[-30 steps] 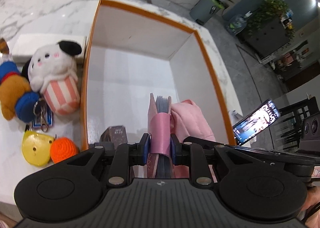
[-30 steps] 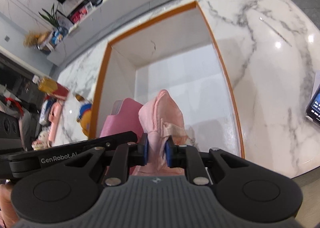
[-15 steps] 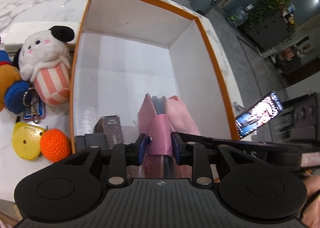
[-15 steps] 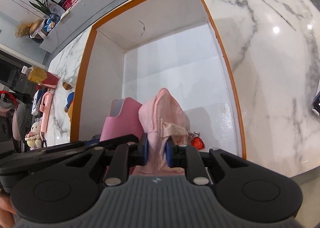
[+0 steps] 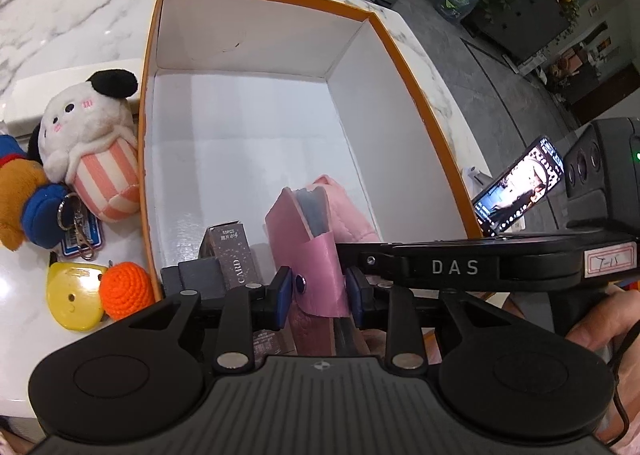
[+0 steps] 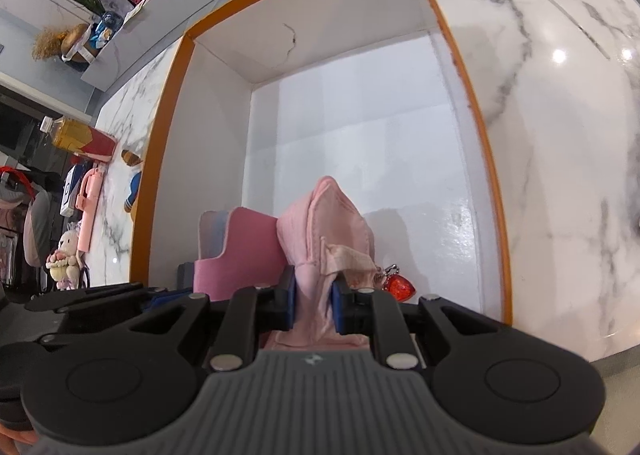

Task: Organize objects
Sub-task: 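Lower both pink items into the orange box and open both tools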

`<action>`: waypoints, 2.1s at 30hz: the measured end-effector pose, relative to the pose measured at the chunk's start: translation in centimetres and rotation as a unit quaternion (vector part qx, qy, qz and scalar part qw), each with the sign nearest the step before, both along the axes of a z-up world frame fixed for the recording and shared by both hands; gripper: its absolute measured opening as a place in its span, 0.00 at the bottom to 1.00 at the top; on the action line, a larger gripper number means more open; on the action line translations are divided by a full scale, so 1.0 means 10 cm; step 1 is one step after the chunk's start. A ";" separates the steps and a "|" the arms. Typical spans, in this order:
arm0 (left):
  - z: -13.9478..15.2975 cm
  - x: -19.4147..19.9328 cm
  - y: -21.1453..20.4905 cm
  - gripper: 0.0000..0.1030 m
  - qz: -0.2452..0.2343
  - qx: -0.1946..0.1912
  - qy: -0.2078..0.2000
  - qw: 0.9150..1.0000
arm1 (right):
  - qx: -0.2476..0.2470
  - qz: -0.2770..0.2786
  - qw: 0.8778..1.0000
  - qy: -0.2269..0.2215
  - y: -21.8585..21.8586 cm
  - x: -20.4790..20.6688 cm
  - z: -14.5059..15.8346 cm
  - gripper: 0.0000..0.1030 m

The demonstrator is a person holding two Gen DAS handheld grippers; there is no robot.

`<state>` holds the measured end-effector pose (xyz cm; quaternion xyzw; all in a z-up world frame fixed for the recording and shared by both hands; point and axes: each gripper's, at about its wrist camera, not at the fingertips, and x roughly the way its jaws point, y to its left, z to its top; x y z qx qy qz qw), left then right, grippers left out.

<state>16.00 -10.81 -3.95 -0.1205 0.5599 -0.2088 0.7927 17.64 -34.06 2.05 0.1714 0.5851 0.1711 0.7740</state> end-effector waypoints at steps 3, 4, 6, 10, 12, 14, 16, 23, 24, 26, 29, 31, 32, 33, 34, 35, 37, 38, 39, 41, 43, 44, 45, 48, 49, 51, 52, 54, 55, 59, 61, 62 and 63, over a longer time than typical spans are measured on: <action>0.00 0.01 -0.03 0.36 -0.011 0.003 0.001 1.000 | -0.004 0.007 1.000 -0.004 0.04 0.00 -0.01 0.18; 0.01 0.01 -0.02 0.37 -0.014 0.002 0.002 1.000 | -0.006 0.008 1.000 -0.005 0.05 0.00 0.00 0.18; 0.03 0.00 -0.02 0.44 -0.020 -0.007 0.002 1.000 | -0.011 0.010 1.000 -0.008 0.07 0.00 0.00 0.19; 0.10 -0.01 0.00 0.50 -0.031 -0.009 -0.002 0.999 | -0.015 0.009 1.000 -0.011 0.08 0.02 0.01 0.19; 0.15 -0.03 0.04 0.55 -0.028 -0.004 -0.008 1.000 | -0.010 0.007 1.000 -0.009 0.07 0.03 0.00 0.19; 0.22 -0.08 0.10 0.56 -0.031 -0.006 -0.022 0.999 | 0.006 0.001 1.000 -0.001 0.05 0.04 -0.02 0.20; 0.30 -0.13 0.20 0.56 -0.026 -0.016 -0.035 0.999 | 0.027 -0.007 1.000 0.008 0.02 0.05 -0.03 0.20; 0.43 -0.22 0.66 0.62 0.043 -0.025 -0.085 0.995 | 0.031 0.005 0.999 0.010 0.12 0.00 -0.05 0.20; 0.40 -0.20 0.70 0.62 0.052 -0.021 -0.082 0.995 | 0.025 0.008 1.000 0.006 0.14 -0.02 -0.03 0.20; 0.32 -0.19 0.77 0.62 0.058 -0.021 -0.070 0.996 | 0.014 0.017 1.000 -0.005 0.19 -0.03 -0.01 0.20; 0.20 -0.17 0.79 0.55 0.055 -0.031 -0.048 0.997 | -0.003 0.020 1.000 -0.008 0.22 -0.03 -0.04 0.20; 0.14 -0.19 0.79 0.45 0.054 -0.031 -0.038 0.997 | -0.016 0.022 1.000 -0.014 0.27 -0.05 -0.06 0.20; 0.12 -0.20 0.79 0.41 0.053 -0.033 -0.034 0.997 | -0.028 0.026 0.999 -0.020 0.31 -0.06 -0.05 0.20; 0.08 -0.21 0.79 0.38 0.051 -0.036 -0.029 0.998 | -0.045 0.034 0.998 -0.030 0.36 -0.08 -0.03 0.20; 0.06 -0.21 0.78 0.38 0.049 -0.036 -0.028 0.998 | -0.061 0.042 0.996 -0.039 0.42 -0.10 -0.01 0.20; 0.07 -0.23 0.77 0.37 0.048 -0.032 -0.036 0.998 | -0.077 0.051 0.995 -0.047 0.47 -0.12 0.00 0.20; 0.08 -0.23 0.75 0.37 0.045 -0.029 -0.037 0.998 | -0.102 0.058 0.992 -0.056 0.55 -0.15 0.02 0.20; 0.09 -0.24 0.75 0.37 0.046 -0.029 -0.037 0.998 | -0.107 0.057 0.991 -0.055 0.56 -0.16 0.03 0.20; 0.09 -0.23 0.75 0.37 0.043 -0.027 -0.039 0.998 | -0.109 0.055 0.991 -0.052 0.57 -0.16 0.04 0.20; 0.08 -0.24 0.74 0.37 0.040 -0.025 -0.045 0.998 | -0.112 0.048 0.991 -0.048 0.57 -0.15 0.05 0.20; 0.07 -0.21 0.71 0.37 0.038 -0.022 -0.053 0.998 | -0.119 0.042 0.991 -0.052 0.59 -0.14 0.01 0.20; 0.07 -0.19 0.70 0.37 0.037 -0.020 -0.056 0.998 | -0.121 0.035 0.991 -0.052 0.59 -0.12 -0.01 0.20; 0.08 -0.18 0.70 0.37 0.037 -0.019 -0.057 0.998 | -0.123 0.031 0.991 -0.051 0.60 -0.10 -0.03 0.20; 0.09 -0.18 0.73 0.37 0.038 -0.025 -0.055 0.997 | -0.126 0.029 0.991 -0.047 0.60 -0.08 -0.01 0.23; 0.09 -0.19 0.75 0.37 0.039 -0.030 -0.055 0.997 | -0.126 0.028 0.991 -0.046 0.59 -0.08 0.00 0.26; 0.08 -0.20 0.79 0.37 0.045 -0.045 -0.054 0.996 | -0.120 0.022 0.991 -0.045 0.54 -0.09 0.02 0.31; 0.07 -0.21 0.80 0.37 0.045 -0.048 -0.054 0.996 | -0.116 0.018 0.992 -0.044 0.52 -0.09 0.03 0.34; 0.08 -0.22 0.83 0.37 0.047 -0.048 -0.062 0.996 | -0.107 0.006 0.993 -0.040 0.45 -0.10 0.03 0.41; 0.09 -0.23 0.85 0.37 0.049 -0.049 -0.065 0.995 | -0.105 0.001 0.994 -0.038 0.43 -0.10 0.04 0.44; 0.14 -0.27 0.92 0.37 0.052 -0.064 -0.071 0.994 | -0.094 -0.007 0.995 -0.036 0.38 -0.12 0.07 0.45; 0.16 -0.29 0.95 0.37 0.052 -0.066 -0.075 0.994 | -0.090 -0.010 0.995 -0.037 0.37 -0.13 0.10 0.45; 0.18 -0.30 0.97 0.37 0.054 -0.066 -0.077 0.993 | -0.088 -0.011 0.995 -0.038 0.37 -0.14 0.12 0.45; 0.20 -0.31 0.98 0.37 0.055 -0.067 -0.080 0.993 | -0.088 -0.013 0.995 -0.039 0.36 -0.14 0.13 0.45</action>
